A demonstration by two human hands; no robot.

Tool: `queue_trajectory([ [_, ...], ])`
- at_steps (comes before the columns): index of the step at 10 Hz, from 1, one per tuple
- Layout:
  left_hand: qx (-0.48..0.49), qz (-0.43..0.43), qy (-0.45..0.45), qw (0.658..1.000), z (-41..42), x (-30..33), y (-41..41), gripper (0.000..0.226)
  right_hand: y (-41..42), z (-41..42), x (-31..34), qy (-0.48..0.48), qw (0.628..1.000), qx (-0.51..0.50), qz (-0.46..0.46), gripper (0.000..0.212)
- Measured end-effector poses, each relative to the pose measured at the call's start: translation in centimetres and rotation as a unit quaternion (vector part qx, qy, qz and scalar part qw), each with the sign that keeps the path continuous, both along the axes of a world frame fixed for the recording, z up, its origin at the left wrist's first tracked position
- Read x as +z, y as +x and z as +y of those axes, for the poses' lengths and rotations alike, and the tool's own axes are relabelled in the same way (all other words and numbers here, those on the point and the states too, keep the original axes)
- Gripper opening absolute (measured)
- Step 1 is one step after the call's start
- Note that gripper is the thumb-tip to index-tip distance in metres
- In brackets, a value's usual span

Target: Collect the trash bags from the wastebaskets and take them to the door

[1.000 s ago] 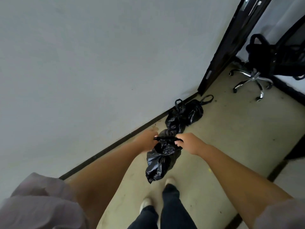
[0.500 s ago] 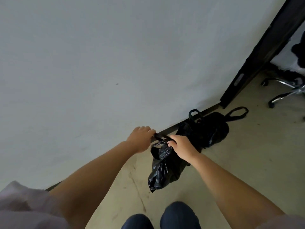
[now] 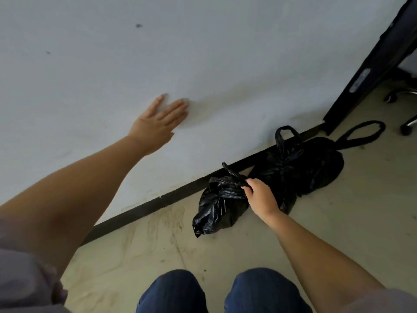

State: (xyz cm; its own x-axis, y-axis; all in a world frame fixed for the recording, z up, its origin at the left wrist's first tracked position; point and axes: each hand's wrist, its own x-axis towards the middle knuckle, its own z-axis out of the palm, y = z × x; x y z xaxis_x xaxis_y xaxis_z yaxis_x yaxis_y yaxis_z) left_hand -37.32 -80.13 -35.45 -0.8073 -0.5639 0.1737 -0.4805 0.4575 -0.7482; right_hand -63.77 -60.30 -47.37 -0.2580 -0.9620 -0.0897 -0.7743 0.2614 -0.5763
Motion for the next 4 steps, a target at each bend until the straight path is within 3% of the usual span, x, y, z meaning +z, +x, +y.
queue_trajectory([
  [2, -0.033, -0.039, -0.097, 0.994, -1.4, -1.3, 0.4, 0.065, -0.1, 0.6, -2.7, 0.013, 0.999, -0.013, 0.031, 0.036],
  [4, -0.017, -0.006, -0.097, 0.995, -1.5, -1.0, 0.0, 0.065, -1.0, 0.8, -1.1, 0.126, 0.992, 0.000, 0.025, 0.087],
])
